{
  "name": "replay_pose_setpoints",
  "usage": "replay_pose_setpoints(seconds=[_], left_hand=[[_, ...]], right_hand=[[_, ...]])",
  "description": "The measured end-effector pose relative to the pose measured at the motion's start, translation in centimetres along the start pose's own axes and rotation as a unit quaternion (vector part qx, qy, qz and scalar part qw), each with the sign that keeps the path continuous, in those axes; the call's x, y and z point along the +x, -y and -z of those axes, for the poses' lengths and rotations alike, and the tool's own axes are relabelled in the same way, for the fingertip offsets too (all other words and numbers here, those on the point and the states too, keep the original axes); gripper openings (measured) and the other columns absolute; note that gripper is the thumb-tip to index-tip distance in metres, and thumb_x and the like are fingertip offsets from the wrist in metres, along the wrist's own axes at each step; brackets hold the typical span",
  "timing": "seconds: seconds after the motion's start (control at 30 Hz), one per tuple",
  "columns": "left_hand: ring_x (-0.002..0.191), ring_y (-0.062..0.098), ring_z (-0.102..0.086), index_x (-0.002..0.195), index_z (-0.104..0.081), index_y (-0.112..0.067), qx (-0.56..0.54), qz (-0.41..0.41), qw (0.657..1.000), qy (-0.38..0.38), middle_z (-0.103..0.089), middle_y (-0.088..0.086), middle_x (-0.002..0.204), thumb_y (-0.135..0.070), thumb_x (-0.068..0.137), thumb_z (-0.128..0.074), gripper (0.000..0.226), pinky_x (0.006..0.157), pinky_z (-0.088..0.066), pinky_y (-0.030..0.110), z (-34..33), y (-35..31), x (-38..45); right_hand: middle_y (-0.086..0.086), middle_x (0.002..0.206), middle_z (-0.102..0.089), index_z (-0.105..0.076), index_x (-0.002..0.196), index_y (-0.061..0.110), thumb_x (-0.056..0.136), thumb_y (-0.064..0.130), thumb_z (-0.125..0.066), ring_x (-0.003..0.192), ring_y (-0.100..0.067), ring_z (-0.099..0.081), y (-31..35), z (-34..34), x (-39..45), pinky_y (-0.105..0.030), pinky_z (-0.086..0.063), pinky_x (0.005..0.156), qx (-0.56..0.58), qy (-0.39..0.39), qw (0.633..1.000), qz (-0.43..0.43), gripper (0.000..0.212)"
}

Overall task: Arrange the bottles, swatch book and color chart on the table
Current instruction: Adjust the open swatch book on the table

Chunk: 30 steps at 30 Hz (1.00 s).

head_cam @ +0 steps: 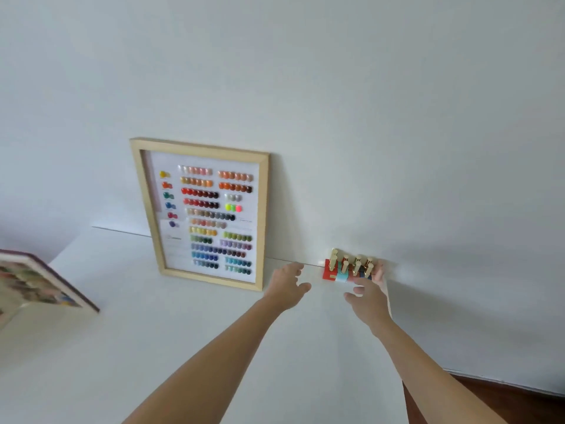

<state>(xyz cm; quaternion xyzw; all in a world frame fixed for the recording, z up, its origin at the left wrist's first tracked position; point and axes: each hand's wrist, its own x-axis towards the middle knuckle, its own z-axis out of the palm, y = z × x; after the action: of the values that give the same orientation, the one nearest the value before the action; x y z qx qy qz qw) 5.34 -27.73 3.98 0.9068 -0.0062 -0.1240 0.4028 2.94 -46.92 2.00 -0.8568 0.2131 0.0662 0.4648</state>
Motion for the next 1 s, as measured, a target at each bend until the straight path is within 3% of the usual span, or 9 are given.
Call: replay_pose_setpoints(seconds=[0.2, 0.4, 0.67, 0.8, 0.93, 1.0], left_hand=[[0.110, 0.020, -0.059, 0.131, -0.051, -0.010, 0.000, -0.020, 0.998, -0.052, -0.059, 0.007, 0.124, -0.029, 0.092, -0.060, 0.044, 0.092, -0.049, 0.029, 7.0, 3.1, -4.7], [0.109, 0.021, -0.060, 0.128, -0.054, -0.010, 0.002, -0.010, 0.994, -0.110, -0.061, 0.007, 0.124, -0.030, 0.090, -0.062, 0.044, 0.091, -0.049, 0.030, 15.5, 9.5, -10.3], [0.113, 0.019, -0.058, 0.136, -0.047, -0.012, 0.016, 0.034, 0.984, -0.177, -0.058, 0.005, 0.129, -0.029, 0.092, -0.060, 0.049, 0.095, -0.046, 0.029, 27.8, 21.2, -19.6], [0.109, 0.020, -0.059, 0.128, -0.054, -0.010, 0.025, 0.063, 0.974, -0.215, -0.062, 0.006, 0.121, -0.029, 0.090, -0.062, 0.042, 0.089, -0.047, 0.029, 32.7, 26.0, -23.2], [0.088, 0.015, -0.057, 0.116, -0.059, -0.009, 0.048, 0.065, 0.964, -0.255, -0.064, 0.004, 0.106, -0.023, 0.091, -0.062, 0.029, 0.070, -0.043, 0.021, 36.4, 29.4, -24.7], [0.092, 0.018, -0.059, 0.117, -0.060, -0.010, 0.061, 0.071, 0.956, -0.277, -0.066, 0.006, 0.108, -0.021, 0.090, -0.061, 0.029, 0.071, -0.044, 0.017, 38.1, 30.7, -25.0]], right_hand=[[-0.014, 0.107, -0.063, -0.056, 0.120, 0.005, 0.083, 0.007, -0.063, 0.097, -0.029, -0.061, 5.2, -3.6, -3.9, -0.044, -0.050, 0.093, -0.010, 0.053, 0.997, 0.057, 0.038], [-0.015, 0.105, -0.065, -0.057, 0.116, 0.010, 0.084, 0.011, -0.059, 0.097, -0.032, -0.063, 10.8, -10.2, -9.0, -0.037, -0.052, 0.081, -0.027, 0.095, 0.990, 0.102, 0.032], [-0.011, 0.094, -0.068, -0.060, 0.112, 0.011, 0.084, 0.011, -0.058, 0.086, -0.024, -0.065, 18.8, -22.7, -17.6, -0.040, -0.056, 0.084, -0.055, 0.160, 0.971, 0.171, 0.028], [-0.011, 0.095, -0.068, -0.061, 0.110, 0.011, 0.083, 0.012, -0.059, 0.091, -0.026, -0.065, 22.1, -28.4, -20.9, -0.042, -0.056, 0.085, -0.070, 0.180, 0.959, 0.206, 0.027], [-0.007, 0.094, -0.067, -0.064, 0.110, 0.012, 0.084, 0.014, -0.060, 0.088, -0.023, -0.064, 24.8, -32.6, -22.5, -0.032, -0.054, 0.075, -0.078, 0.194, 0.947, 0.246, 0.026], [-0.004, 0.092, -0.067, -0.065, 0.109, 0.012, 0.086, 0.014, -0.060, 0.087, -0.019, -0.064, 26.3, -34.3, -22.7, -0.024, -0.049, 0.068, -0.085, 0.194, 0.935, 0.286, 0.024]])
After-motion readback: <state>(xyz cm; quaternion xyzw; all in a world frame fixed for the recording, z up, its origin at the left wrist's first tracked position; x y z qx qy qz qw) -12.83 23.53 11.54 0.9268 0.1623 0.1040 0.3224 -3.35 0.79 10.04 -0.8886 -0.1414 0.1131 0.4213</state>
